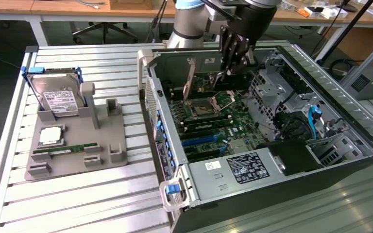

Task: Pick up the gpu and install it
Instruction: 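Insert the gpu into the slot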

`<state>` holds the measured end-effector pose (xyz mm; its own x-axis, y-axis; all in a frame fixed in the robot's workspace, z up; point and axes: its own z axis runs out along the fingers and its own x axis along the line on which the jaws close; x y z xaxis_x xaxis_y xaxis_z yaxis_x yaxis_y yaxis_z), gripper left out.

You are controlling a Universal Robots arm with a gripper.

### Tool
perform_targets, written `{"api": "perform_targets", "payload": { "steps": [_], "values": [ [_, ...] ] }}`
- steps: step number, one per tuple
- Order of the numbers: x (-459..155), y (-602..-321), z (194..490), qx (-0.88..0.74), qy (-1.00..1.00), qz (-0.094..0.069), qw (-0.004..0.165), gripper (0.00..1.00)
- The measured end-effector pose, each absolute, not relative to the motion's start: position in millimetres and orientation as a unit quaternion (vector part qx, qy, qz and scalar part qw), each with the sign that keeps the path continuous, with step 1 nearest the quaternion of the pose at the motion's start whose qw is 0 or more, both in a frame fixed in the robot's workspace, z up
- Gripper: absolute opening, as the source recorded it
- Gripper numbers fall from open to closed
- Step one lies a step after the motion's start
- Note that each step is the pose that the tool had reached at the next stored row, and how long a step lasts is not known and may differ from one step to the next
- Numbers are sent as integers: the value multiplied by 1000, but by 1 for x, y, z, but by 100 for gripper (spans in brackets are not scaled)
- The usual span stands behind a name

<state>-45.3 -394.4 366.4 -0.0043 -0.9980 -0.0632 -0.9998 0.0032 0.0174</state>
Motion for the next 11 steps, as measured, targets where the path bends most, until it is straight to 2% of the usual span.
{"api": "perform_targets", "payload": {
  "steps": [11],
  "values": [
    [-45, -395, 363, -705, 708, 28, 16, 27]
  ]
}}
